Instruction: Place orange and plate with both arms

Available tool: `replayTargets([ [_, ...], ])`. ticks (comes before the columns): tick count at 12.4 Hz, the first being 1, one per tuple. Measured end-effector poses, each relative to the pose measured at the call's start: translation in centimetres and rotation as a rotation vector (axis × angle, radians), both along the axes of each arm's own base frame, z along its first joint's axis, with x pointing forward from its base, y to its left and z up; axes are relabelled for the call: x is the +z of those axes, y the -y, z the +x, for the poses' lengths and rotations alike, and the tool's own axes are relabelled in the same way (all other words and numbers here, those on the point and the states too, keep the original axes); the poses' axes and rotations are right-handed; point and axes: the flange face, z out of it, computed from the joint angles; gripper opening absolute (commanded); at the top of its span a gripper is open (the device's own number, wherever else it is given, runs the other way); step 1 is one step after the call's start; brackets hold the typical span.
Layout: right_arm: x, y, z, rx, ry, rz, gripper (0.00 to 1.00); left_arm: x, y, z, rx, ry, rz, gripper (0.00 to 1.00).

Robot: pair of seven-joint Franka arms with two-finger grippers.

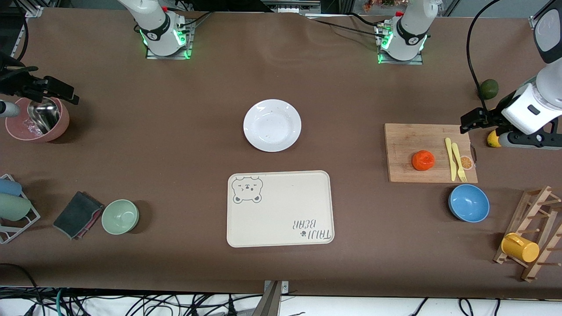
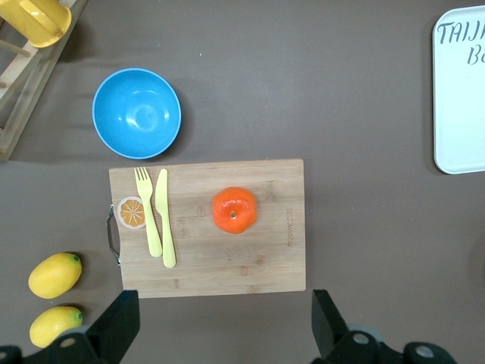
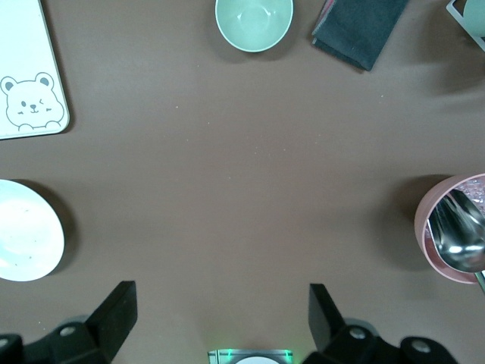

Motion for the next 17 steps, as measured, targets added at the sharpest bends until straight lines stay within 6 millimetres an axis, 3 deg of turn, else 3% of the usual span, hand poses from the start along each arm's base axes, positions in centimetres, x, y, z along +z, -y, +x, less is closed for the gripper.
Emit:
replayTargets([
  [7,0.2,0.0,0.0,0.0,0.001,0.0,1.0,2.2,-0.3,0.5,0.007,0.046,0.0,1.0],
  [17,0.2,0.0,0.0,0.0,0.002,0.0,1.0,3.7,0.4,0.3,-0.005,0.043,-0.001,1.0],
])
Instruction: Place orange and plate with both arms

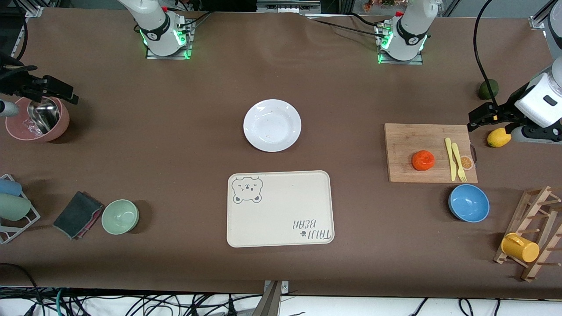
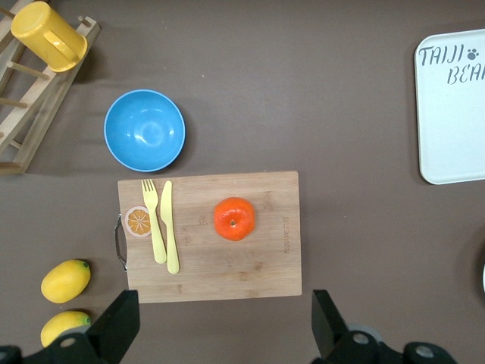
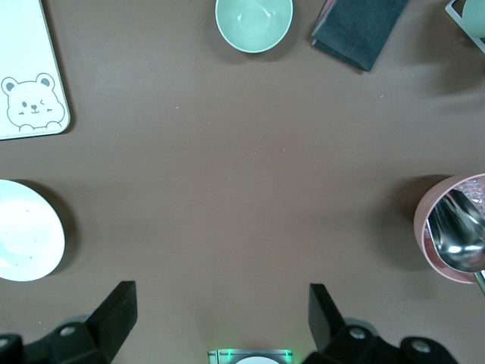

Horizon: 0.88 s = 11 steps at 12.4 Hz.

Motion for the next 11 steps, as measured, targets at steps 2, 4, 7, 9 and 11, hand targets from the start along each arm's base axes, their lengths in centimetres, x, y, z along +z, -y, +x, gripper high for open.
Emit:
replayTargets([
  [2,0.0,0.0,0.0,0.0,0.0,0.0,1.0,0.63,0.13,0.08,-0.002,0.013,0.0,1.0],
  [4,0.0,0.0,0.0,0.0,0.0,0.0,1.0,0.88,0.12,0.11,-0.001,0.017,0.0,1.0],
  [7,0.0,0.0,0.0,0.0,0.0,0.0,1.0,0.83,0.09,0.1,0.004,0.014,0.0,1.0],
  [9,0.0,0.0,0.0,0.0,0.0,0.0,1.0,0.79,0.13,0.1,0.005,0.013,0.0,1.0],
  [11,0.0,0.0,0.0,0.0,0.0,0.0,1.0,0.81,0.13,0.11,0.006,0.013,0.0,1.0],
])
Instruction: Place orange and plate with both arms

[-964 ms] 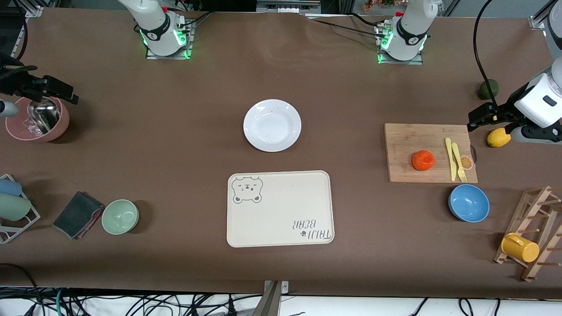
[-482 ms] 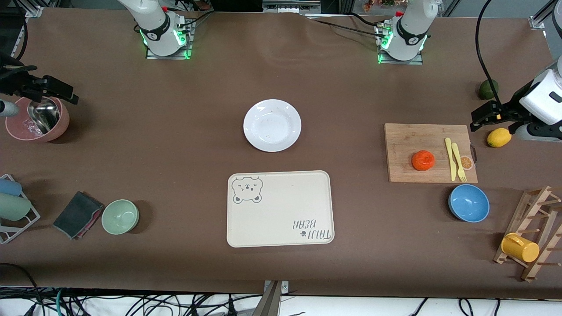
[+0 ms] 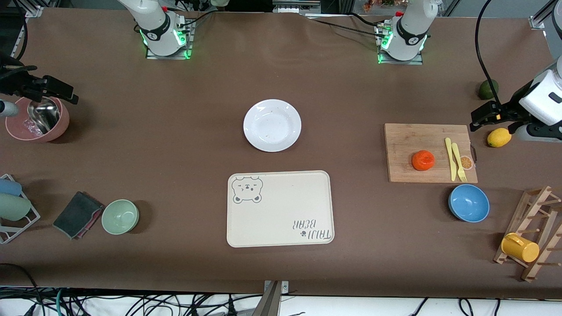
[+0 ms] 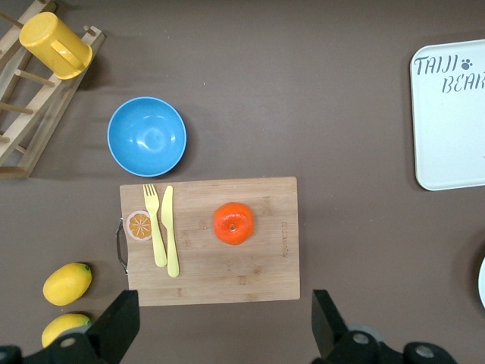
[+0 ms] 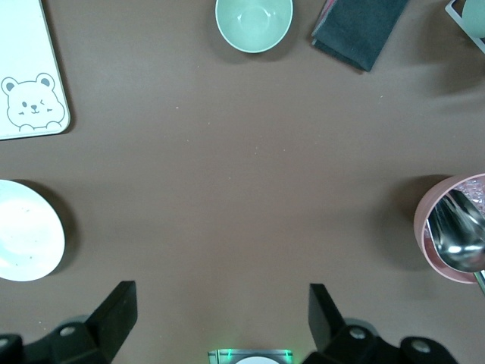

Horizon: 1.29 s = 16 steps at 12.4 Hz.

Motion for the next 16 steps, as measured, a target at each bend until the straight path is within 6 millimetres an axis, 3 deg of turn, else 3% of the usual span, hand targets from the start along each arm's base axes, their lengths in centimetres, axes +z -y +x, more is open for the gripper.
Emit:
replayTargets([
  [9,0.0,0.0,0.0,0.0,-0.001,0.0,1.0,1.0,0.0,0.1,0.002,0.02,0.0,1.0],
  [14,0.0,0.0,0.0,0.0,-0.001,0.0,1.0,0.7,0.0,-0.2,0.003,-0.011,0.0,1.0],
  [16,0.0,0.0,0.0,0.0,-0.001,0.0,1.0,-0.4,0.0,0.1,0.003,-0.045,-0.001,1.0],
])
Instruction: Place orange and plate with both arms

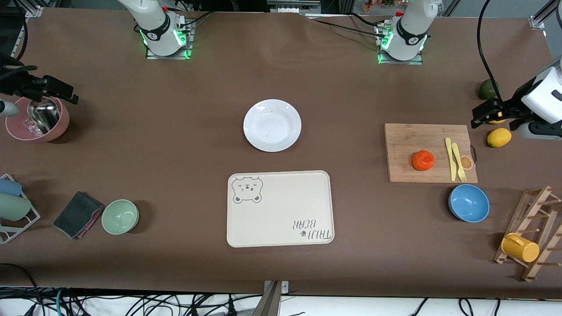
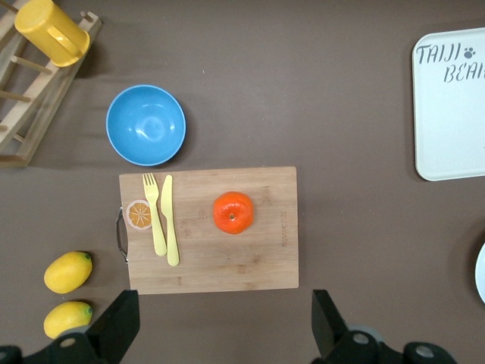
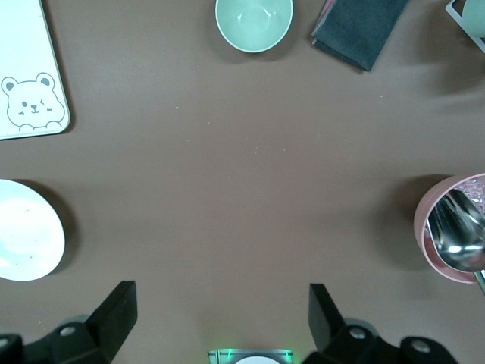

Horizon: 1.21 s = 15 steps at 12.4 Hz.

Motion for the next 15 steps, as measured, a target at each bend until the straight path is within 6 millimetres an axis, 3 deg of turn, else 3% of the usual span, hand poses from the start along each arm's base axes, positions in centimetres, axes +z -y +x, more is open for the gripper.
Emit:
replayTargets([
  [2,0.0,0.0,0.0,0.0,0.0,0.0,1.0,-4.0,0.0,1.4,-0.001,-0.069,-0.004,1.0],
  [6,0.0,0.0,0.0,0.0,0.0,0.0,1.0,-17.9,-1.0,5.1,0.016,-0.258,-0.018,1.0],
  [7,0.0,0.0,0.0,0.0,0.0,0.0,1.0,-19.8,-2.4,5.9,0.038,-0.271,-0.02,1.0],
  [9,0.0,0.0,0.0,0.0,0.0,0.0,1.0,-21.9,-4.9,6.5,0.073,-0.294,-0.027,1.0],
  [12,0.0,0.0,0.0,0.0,-0.001,0.0,1.0,-23.9,-3.7,6.8,0.057,-0.263,-0.028,1.0],
  [15,0.0,0.0,0.0,0.0,-0.001,0.0,1.0,-28.6,-2.8,5.1,0.051,-0.137,-0.024,1.0],
])
